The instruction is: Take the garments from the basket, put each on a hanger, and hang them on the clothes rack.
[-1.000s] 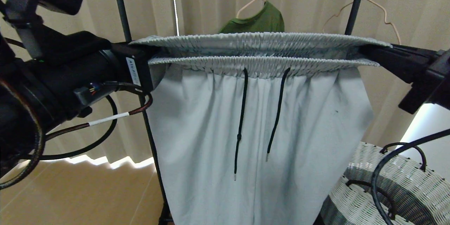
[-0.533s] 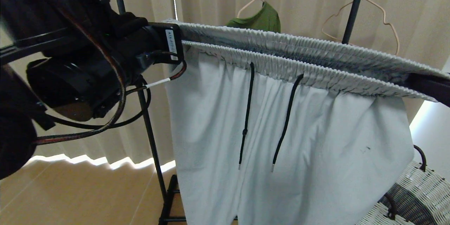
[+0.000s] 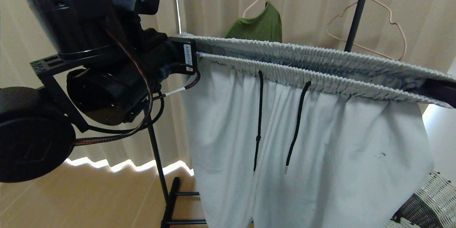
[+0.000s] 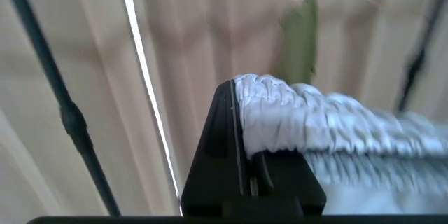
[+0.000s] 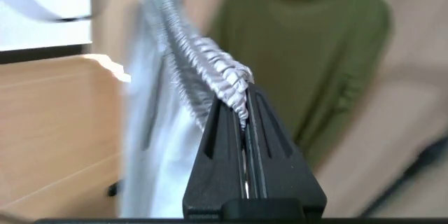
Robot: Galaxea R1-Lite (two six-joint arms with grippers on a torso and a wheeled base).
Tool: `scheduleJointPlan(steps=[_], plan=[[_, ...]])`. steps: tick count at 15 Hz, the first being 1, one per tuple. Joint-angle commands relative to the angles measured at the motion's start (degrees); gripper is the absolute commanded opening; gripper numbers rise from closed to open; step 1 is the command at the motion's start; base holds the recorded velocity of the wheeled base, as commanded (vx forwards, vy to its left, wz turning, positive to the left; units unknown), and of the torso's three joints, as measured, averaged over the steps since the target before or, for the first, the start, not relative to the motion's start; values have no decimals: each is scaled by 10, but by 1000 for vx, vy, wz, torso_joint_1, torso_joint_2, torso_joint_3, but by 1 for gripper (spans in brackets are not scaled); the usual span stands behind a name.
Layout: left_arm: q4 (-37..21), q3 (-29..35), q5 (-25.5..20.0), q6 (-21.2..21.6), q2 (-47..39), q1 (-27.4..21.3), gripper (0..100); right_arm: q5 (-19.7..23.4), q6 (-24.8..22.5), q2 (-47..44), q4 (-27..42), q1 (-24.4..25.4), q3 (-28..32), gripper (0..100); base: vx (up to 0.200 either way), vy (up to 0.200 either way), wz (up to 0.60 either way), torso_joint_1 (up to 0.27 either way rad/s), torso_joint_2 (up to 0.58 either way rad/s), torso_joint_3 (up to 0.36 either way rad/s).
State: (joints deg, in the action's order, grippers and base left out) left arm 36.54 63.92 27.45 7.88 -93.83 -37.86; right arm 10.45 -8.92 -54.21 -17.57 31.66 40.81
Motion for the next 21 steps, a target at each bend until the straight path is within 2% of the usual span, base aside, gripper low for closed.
scheduleJointPlan(steps=[1, 3, 5, 7, 9, 11, 15, 17, 21], plan=[[-4, -35, -1, 2, 33, 1, 0, -1, 0, -14, -3, -15, 5, 0, 0, 0, 0, 0, 0, 0], [-24, -65, -5, 4, 69, 2, 0, 1, 0, -43, -25, -56, 13, 0, 0, 0, 0, 0, 0, 0], [-74, -74, -12, 3, 107, 2, 0, 1, 2, -90, -86, -81, 19, 0, 0, 0, 0, 0, 0, 0], [-119, -83, -47, 3, 144, 2, 0, -1, 2, -131, -144, -92, 21, 0, 0, 0, 0, 0, 0, 0], [-190, -94, -96, 3, 194, 2, 0, -28, 6, -180, -190, -93, 38, 0, 0, 0, 0, 0, 0, 0], [-220, -106, -137, 3, 230, 2, 0, -36, 41, -224, -223, -93, 71, 0, 0, 0, 0, 0, 0, 0], [-221, -131, -224, 7, 271, 1, 0, -39, 80, -303, -313, -92, 110, 0, 0, 0, 0, 0, 0, 0], [-219, -143, -255, 7, 284, -1, 0, -38, 88, -321, -332, -93, 117, 0, 0, 0, 0, 0, 0, 0], [-217, -160, -274, 7, 295, -1, 0, -38, 88, -324, -330, -92, 119, 0, 0, 0, 0, 0, 0, 0]])
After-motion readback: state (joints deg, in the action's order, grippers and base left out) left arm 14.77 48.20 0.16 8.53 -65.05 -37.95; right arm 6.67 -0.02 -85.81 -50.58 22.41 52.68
